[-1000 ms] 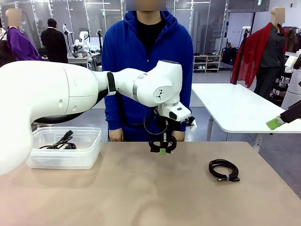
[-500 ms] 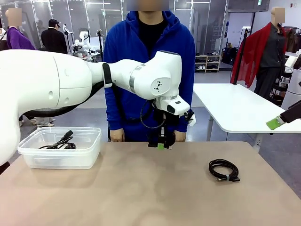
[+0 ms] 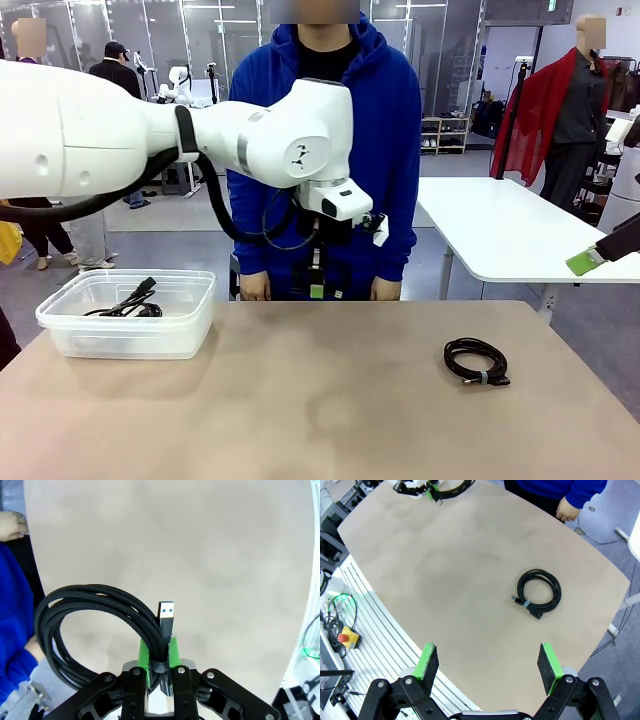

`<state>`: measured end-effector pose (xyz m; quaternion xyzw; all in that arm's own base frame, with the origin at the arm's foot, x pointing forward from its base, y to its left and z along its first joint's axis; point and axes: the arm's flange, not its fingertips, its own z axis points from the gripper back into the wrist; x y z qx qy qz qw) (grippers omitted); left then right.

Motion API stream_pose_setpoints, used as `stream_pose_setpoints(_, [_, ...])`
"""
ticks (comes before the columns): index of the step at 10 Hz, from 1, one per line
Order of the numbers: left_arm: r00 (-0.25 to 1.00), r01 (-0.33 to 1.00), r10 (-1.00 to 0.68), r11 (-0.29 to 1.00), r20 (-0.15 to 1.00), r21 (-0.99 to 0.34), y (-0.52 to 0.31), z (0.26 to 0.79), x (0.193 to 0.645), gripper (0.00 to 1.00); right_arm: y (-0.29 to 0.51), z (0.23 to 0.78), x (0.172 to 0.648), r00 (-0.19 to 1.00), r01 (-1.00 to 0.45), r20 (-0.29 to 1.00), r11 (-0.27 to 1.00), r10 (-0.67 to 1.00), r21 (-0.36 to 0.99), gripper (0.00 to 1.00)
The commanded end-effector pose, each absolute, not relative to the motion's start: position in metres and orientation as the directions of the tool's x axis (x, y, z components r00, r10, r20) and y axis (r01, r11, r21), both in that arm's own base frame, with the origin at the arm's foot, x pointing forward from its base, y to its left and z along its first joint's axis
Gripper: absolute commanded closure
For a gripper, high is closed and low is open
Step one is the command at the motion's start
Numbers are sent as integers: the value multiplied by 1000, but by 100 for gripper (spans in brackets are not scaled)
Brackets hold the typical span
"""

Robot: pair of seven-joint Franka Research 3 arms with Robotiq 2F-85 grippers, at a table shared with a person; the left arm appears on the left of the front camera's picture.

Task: Organize and store the cables.
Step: Place the USB Extension Cable into the Organizing box.

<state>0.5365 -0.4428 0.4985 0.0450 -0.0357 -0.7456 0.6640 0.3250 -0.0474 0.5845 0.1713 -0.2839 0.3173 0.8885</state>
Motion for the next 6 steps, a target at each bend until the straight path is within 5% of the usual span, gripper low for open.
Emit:
stream_pose_setpoints(1, [-126, 980, -991, -117, 50, 159, -401, 494, 520, 85, -48, 587, 325, 647, -653, 610, 745, 457, 135, 0])
stream_pose_setpoints(6, [-23, 974, -988, 12, 151, 228, -313, 507, 524, 85, -48, 587, 325, 647, -653, 610, 745, 457, 135, 0])
